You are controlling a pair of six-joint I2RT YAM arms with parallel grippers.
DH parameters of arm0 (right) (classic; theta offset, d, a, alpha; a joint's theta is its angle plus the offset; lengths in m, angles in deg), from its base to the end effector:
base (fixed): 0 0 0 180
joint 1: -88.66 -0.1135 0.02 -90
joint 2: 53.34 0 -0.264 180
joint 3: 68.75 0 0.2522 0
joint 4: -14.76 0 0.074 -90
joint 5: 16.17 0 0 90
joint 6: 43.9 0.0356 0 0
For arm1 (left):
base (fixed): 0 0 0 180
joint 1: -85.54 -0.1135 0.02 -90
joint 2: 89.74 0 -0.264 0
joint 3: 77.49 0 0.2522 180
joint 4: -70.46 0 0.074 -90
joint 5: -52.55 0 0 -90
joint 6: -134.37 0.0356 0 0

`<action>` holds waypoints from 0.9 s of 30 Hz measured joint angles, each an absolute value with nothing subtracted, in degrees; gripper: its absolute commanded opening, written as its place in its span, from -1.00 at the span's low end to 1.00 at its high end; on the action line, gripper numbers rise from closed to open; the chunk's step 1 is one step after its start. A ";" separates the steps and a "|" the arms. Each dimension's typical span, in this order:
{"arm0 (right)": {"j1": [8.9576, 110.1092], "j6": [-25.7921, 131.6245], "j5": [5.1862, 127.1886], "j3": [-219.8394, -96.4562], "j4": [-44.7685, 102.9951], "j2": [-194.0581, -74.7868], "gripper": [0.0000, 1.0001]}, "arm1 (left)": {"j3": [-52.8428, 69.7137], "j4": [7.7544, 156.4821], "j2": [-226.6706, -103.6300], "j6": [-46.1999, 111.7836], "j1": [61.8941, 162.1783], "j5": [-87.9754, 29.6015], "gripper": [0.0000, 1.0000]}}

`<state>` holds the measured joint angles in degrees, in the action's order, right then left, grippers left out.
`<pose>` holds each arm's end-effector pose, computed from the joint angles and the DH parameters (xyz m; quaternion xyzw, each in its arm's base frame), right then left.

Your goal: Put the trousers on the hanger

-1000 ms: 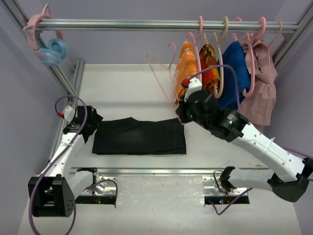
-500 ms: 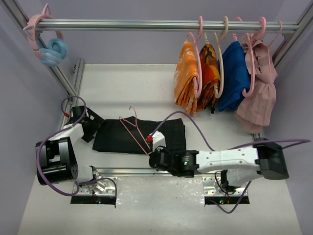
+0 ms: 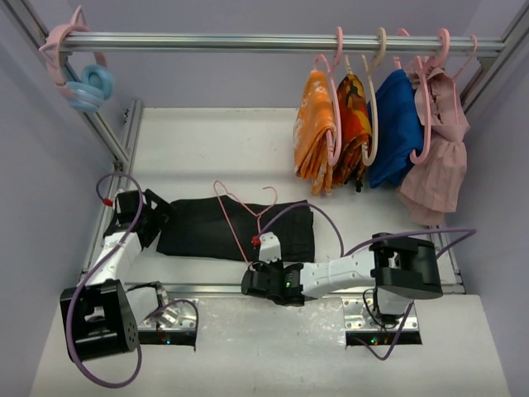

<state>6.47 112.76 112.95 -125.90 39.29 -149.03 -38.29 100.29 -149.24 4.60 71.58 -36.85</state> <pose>0.0616 0.2837 0.1285 -0.0466 0.9185 0.1239 0.3725 0.1872 0.0462 0.1694 -0.4232 0.8394 -0.0809 0.3312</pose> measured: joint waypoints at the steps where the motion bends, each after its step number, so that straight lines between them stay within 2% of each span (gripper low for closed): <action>1: 8.44 112.32 112.34 -124.91 38.48 -148.98 -1.00 | -38.45 100.32 -148.40 4.46 71.58 -36.22 1.00; 8: 22.81 105.12 107.42 -123.19 35.12 -148.06 -1.00 | -41.68 98.67 -144.03 3.83 72.00 -30.22 0.94; 11: 25.88 101.25 105.28 -122.89 34.75 -147.45 -1.00 | -41.70 97.08 -146.04 4.41 72.67 -27.73 0.67; 13: 26.60 99.12 104.23 -122.66 34.38 -147.14 -1.00 | -40.65 96.55 -149.20 4.96 72.88 -27.08 0.62; 21: 26.93 91.87 102.75 -121.50 32.23 -146.56 -1.00 | -33.54 94.27 -164.26 5.13 72.97 -27.82 0.66; 27: 30.44 87.26 98.32 -118.08 31.90 -142.57 -1.00 | -31.44 91.96 -168.93 5.02 74.06 -28.89 0.70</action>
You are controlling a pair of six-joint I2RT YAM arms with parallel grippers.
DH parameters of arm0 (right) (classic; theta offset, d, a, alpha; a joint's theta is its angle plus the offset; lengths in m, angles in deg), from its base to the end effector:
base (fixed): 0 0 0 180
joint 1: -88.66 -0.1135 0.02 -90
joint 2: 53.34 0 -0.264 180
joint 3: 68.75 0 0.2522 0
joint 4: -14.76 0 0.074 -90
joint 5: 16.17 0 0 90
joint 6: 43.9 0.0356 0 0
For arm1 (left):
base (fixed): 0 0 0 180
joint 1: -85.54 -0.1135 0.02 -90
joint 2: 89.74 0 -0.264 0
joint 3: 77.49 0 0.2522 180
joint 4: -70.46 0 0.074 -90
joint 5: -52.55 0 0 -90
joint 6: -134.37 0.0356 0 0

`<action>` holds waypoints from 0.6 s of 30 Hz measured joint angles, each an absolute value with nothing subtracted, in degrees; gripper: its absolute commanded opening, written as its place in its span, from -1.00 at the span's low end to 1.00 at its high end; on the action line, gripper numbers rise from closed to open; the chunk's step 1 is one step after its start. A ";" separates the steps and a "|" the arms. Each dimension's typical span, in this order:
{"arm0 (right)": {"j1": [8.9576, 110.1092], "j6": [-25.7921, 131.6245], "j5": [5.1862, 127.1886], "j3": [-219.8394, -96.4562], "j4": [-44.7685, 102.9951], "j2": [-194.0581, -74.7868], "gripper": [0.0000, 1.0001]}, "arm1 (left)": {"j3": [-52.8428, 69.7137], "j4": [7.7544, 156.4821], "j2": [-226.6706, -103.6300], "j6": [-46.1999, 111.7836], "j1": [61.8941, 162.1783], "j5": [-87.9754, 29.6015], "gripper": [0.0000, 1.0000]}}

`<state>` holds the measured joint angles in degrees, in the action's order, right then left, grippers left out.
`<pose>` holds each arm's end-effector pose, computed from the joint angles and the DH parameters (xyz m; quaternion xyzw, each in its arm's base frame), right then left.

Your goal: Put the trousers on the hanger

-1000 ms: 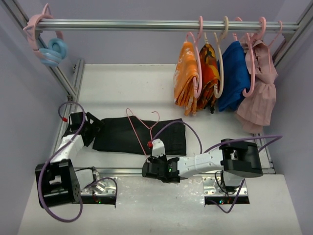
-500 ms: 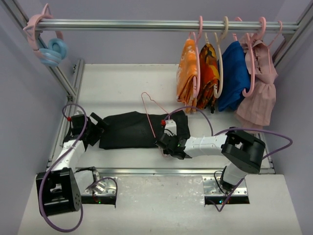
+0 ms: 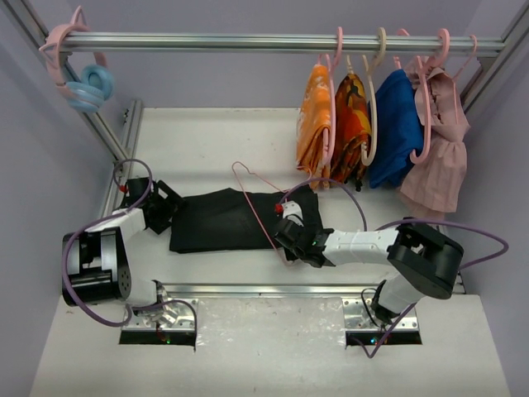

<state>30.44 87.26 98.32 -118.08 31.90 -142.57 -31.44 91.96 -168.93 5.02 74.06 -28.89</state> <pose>0.1536 0.2199 0.1264 -0.0795 0.9357 0.0798 0.3344 0.2410 0.0435 0.1459 -0.3873 0.8679 -0.1419 0.2768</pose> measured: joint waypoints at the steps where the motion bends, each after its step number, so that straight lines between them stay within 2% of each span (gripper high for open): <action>1: 30.73 86.74 97.63 -117.50 32.30 -141.70 -1.00 | -31.45 91.50 -169.08 5.00 74.35 -29.25 0.69; 3: 30.90 86.10 96.49 -116.98 33.37 -140.35 -1.00 | -31.46 90.39 -169.51 4.85 74.74 -29.75 0.66; 5: 30.88 85.62 95.76 -116.93 34.15 -139.48 -1.00 | -31.34 89.20 -170.26 4.60 74.91 -30.34 0.44; 8: 30.88 85.03 94.98 -116.85 34.98 -138.98 -1.00 | -30.32 88.71 -172.28 3.73 75.08 -33.96 -0.36; 10: 30.88 84.72 94.33 -116.46 35.09 -138.45 -1.00 | -30.07 88.80 -173.22 3.06 75.26 -36.04 -0.67; 14: 30.34 84.72 92.86 -116.05 36.49 -136.09 -1.00 | -31.09 89.34 -171.70 1.91 75.80 -38.81 -0.71; 18: 26.68 87.03 94.94 -118.71 40.71 -135.27 -1.00 | -32.47 90.46 -169.07 1.56 75.76 -39.95 -0.60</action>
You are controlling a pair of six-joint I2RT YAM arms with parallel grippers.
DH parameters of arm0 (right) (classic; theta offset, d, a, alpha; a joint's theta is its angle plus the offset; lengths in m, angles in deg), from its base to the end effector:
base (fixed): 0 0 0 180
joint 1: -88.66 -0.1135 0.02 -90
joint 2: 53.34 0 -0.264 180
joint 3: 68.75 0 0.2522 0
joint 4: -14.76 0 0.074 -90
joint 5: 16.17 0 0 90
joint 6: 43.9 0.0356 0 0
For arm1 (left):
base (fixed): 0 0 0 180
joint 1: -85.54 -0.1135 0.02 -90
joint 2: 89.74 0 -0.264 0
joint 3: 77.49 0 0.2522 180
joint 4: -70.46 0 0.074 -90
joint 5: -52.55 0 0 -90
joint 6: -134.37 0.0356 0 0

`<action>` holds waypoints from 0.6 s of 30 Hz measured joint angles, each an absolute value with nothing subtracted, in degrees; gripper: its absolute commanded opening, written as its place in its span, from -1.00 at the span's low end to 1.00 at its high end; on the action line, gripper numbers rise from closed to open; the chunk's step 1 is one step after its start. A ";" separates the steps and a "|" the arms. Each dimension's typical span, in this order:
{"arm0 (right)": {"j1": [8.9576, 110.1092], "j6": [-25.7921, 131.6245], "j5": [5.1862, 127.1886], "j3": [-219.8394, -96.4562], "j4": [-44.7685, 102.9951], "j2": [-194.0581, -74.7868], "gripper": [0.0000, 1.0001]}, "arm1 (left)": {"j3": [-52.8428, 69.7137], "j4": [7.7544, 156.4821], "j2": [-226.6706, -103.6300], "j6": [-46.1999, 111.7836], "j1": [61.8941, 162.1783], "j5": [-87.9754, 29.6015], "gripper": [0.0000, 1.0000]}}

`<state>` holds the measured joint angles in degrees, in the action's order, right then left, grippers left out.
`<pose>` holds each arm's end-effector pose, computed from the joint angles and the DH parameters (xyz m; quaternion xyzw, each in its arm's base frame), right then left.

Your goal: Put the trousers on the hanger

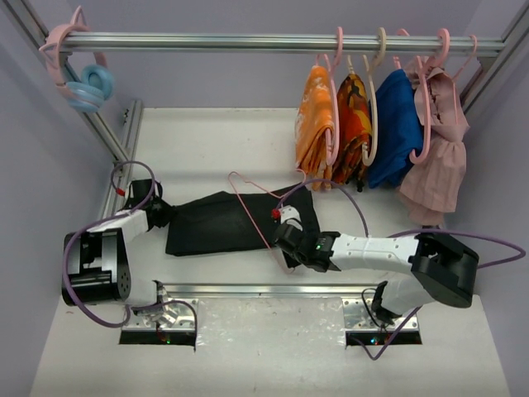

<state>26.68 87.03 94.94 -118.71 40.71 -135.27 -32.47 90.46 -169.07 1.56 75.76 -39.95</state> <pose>0.1306 0.2181 0.1505 -0.1228 0.9382 0.1027 0.3070 0.2396 0.0429 0.1418 -0.4276 0.8502 -0.0672 0.2996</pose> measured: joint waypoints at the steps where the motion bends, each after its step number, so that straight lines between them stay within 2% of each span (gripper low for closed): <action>1: 25.14 88.13 96.16 -120.35 41.79 -135.72 -1.00 | -32.70 90.70 -168.41 1.56 75.76 -39.85 -0.59; 5: 19.51 93.42 99.93 -127.37 43.93 -138.84 -1.00 | -34.11 91.13 -165.26 1.59 75.76 -39.27 -0.62; 8: 16.03 99.06 103.92 -132.29 46.86 -142.54 -1.00 | -36.08 91.33 -161.93 1.66 75.76 -37.94 -0.80; 10: 13.80 102.61 106.58 -137.80 48.68 -149.27 -1.00 | -37.98 92.44 -157.61 1.69 75.76 -36.93 -0.98; 14: 10.75 109.55 110.27 -144.06 52.77 -159.61 -1.00 | -38.87 95.30 -148.95 1.91 75.85 -34.43 -1.00; 18: 9.48 113.97 112.41 -144.86 55.71 -161.84 -1.00 | -37.94 97.71 -145.10 2.10 76.92 -31.17 -1.00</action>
<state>9.48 113.97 112.41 -144.86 55.71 -161.84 -37.94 97.71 -145.10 2.10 76.92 -31.17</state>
